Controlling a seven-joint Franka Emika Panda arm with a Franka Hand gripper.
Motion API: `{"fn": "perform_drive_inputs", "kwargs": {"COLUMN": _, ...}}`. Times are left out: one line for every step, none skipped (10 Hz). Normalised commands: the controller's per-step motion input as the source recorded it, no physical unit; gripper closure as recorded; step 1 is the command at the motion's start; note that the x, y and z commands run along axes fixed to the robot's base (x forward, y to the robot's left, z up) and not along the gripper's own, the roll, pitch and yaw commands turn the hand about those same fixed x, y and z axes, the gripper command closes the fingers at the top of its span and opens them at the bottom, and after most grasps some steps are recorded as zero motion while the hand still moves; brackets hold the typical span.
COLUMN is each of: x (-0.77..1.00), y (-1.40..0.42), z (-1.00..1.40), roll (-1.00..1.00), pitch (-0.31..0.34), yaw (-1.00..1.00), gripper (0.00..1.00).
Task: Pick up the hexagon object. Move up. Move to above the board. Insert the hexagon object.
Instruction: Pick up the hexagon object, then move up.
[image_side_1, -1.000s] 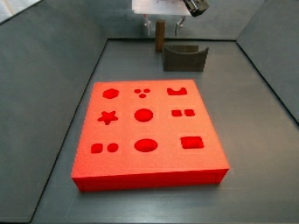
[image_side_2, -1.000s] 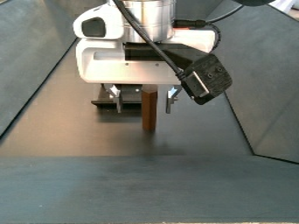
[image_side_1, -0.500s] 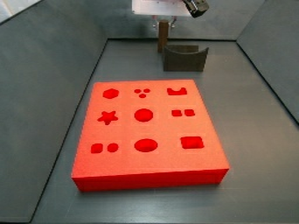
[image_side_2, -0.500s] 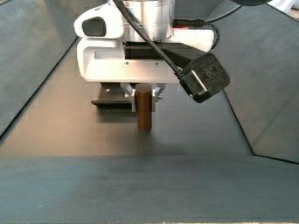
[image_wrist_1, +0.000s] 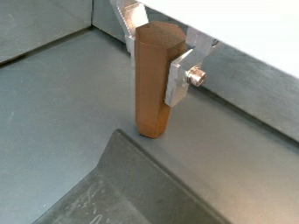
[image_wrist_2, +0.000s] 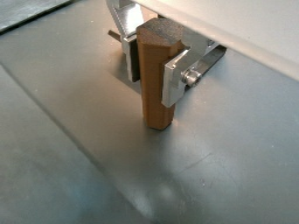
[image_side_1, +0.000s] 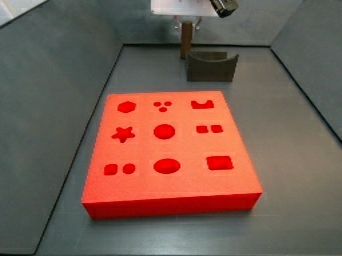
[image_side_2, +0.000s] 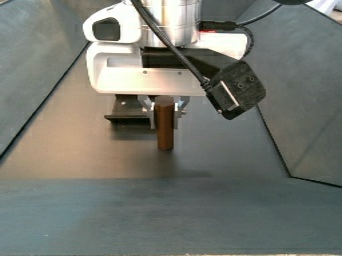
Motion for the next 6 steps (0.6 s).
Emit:
{"fn": "perform_drive_inputs", "kwargs": {"x": 0.0, "y": 0.0, "z": 0.0, "roll": 0.0, "pitch": 0.0, "yaw": 0.0, "gripper": 1.0}}
{"fn": "perform_drive_inputs", "kwargs": {"x": 0.0, "y": 0.0, "z": 0.0, "roll": 0.0, "pitch": 0.0, "yaw": 0.0, "gripper": 1.0}}
{"fn": "perform_drive_inputs", "kwargs": {"x": 0.0, "y": 0.0, "z": 0.0, "roll": 0.0, "pitch": 0.0, "yaw": 0.0, "gripper": 1.0}}
{"fn": "perform_drive_inputs", "kwargs": {"x": 0.0, "y": 0.0, "z": 0.0, "roll": 0.0, "pitch": 0.0, "yaw": 0.0, "gripper": 1.0}}
{"fn": "perform_drive_inputs", "kwargs": {"x": 0.0, "y": 0.0, "z": 0.83, "roll": 0.0, "pitch": 0.0, "yaw": 0.0, "gripper": 1.0}}
{"fn": "perform_drive_inputs", "kwargs": {"x": 0.05, "y": -0.07, "z": 0.76, "roll": 0.0, "pitch": -0.026, "yaw": -0.03, "gripper": 1.0}}
